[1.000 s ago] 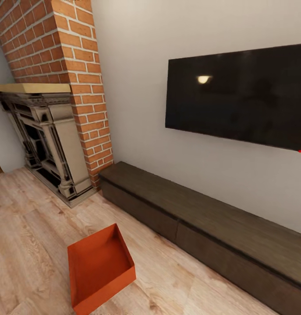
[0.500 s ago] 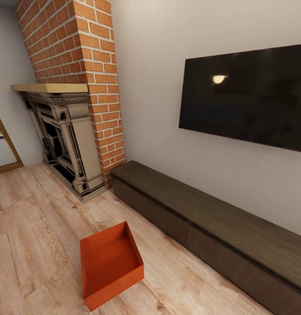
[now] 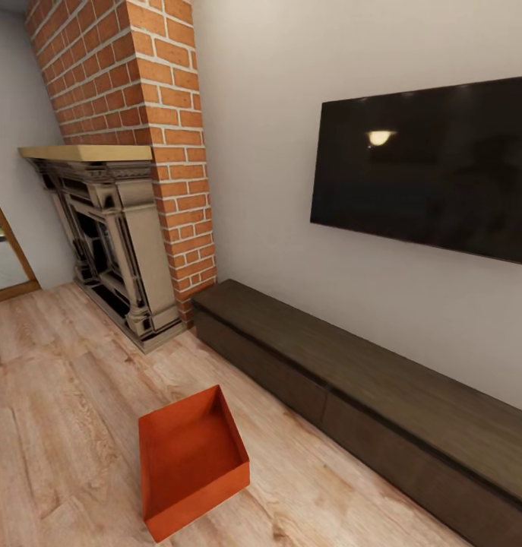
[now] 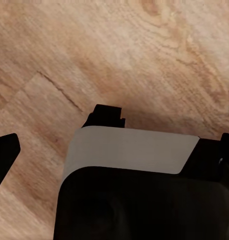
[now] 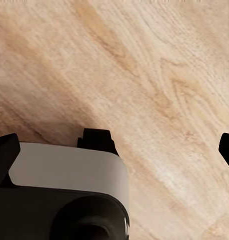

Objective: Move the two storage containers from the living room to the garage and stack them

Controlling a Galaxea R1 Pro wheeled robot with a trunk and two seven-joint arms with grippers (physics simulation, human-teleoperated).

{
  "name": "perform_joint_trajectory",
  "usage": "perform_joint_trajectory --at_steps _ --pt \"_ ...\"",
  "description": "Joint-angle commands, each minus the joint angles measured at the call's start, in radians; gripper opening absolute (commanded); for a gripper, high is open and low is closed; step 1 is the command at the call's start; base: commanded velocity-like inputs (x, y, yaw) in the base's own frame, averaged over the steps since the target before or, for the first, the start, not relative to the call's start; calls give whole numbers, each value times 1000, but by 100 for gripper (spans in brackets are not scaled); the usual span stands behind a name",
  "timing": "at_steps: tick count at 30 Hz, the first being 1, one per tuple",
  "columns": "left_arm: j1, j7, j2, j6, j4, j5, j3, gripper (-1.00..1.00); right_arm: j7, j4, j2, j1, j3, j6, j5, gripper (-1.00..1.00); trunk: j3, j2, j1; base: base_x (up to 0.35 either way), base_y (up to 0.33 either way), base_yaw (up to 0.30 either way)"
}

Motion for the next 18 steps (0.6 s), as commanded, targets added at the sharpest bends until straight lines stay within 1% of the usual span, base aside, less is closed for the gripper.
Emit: perform_joint_trajectory --at_steps 1,11,14,18 --pt "0 2 0 0 0 9 -1 100 -1 3 1 -1 8 -5 -10 100 -1 0 0 198 0 0" --pt "0 2 1 1 0 10 -1 100 -2 3 1 -1 8 -6 -10 100 -1 0 0 301 0 10" --pt "0 2 1 1 0 10 -1 100 -1 3 1 -1 8 -6 -8 100 -1 0 0 321 0 185" --pt "0 2 1 1 0 10 -1 100 0 3 1 -1 8 -5 -8 100 -1 0 0 317 0 252"
